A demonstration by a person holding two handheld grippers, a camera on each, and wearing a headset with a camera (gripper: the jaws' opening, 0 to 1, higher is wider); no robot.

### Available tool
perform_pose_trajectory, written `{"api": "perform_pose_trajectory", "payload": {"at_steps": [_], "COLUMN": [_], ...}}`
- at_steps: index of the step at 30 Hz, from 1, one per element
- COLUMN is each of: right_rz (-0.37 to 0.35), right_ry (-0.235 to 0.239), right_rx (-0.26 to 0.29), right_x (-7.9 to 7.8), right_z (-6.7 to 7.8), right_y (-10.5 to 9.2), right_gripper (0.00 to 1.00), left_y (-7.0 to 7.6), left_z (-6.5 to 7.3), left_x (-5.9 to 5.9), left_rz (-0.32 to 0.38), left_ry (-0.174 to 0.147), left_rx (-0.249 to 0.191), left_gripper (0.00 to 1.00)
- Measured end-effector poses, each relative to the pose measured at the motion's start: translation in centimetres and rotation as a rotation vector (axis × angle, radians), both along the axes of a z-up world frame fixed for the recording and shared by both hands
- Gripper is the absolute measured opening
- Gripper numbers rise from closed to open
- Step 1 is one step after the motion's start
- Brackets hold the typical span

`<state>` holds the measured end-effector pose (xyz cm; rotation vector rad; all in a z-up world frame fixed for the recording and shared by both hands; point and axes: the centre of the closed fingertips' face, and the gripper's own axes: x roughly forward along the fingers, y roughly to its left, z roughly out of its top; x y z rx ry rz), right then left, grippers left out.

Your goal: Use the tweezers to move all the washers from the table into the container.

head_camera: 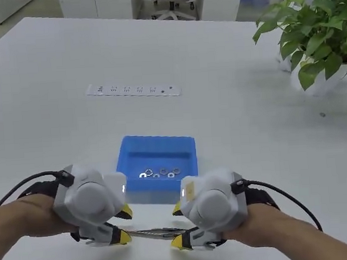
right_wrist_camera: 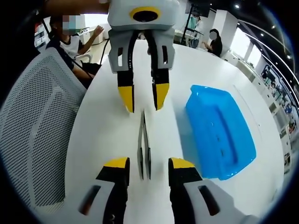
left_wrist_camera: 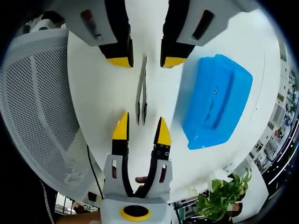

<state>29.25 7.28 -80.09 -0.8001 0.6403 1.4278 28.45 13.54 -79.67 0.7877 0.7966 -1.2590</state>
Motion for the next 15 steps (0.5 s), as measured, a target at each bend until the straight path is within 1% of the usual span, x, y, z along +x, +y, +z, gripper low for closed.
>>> {"api": "perform_pose_trajectory", "payload": {"at_steps": [2, 4, 7, 9, 11, 12, 14, 15], "right_rz": [-0.017, -0.041, -0.1, -0.135, -0.169, -0.187, -0.24, -0.247], "right_ry": [0.002, -0.008, -0.008, -0.01, -0.017, -0.016, -0.02, -0.02], "right_rx": [0.007, 0.023, 0.058, 0.073, 0.091, 0.102, 0.136, 0.143], "right_x": [0.1, 0.4, 1.1, 1.4, 1.7, 1.8, 2.3, 2.4], "right_z": [0.2, 0.7, 1.6, 1.9, 2.3, 2.5, 3.0, 3.1], "right_y": [-0.2, -0.5, -1.4, -2.1, -2.9, -3.2, -3.8, -4.0], "right_gripper": [0.37, 0.39, 0.44, 0.49, 0.53, 0.55, 0.59, 0.62], "left_y": [0.2, 0.4, 0.9, 1.3, 1.6, 1.8, 1.7, 1.7], "left_z": [0.2, 0.7, 1.3, 1.6, 1.8, 2.2, 3.0, 3.4], "left_x": [-0.2, -0.5, -1.1, -1.3, -1.3, -1.3, -1.1, -1.0], "left_rz": [0.015, 0.039, 0.078, 0.089, 0.103, 0.122, 0.15, 0.167], "left_ry": [0.0, -0.002, 0.004, -0.005, -0.006, -0.011, -0.025, -0.024], "left_rx": [-0.01, -0.03, -0.058, -0.068, -0.076, -0.095, -0.131, -0.156], "left_gripper": [0.3, 0.32, 0.4, 0.44, 0.49, 0.52, 0.59, 0.61]}}
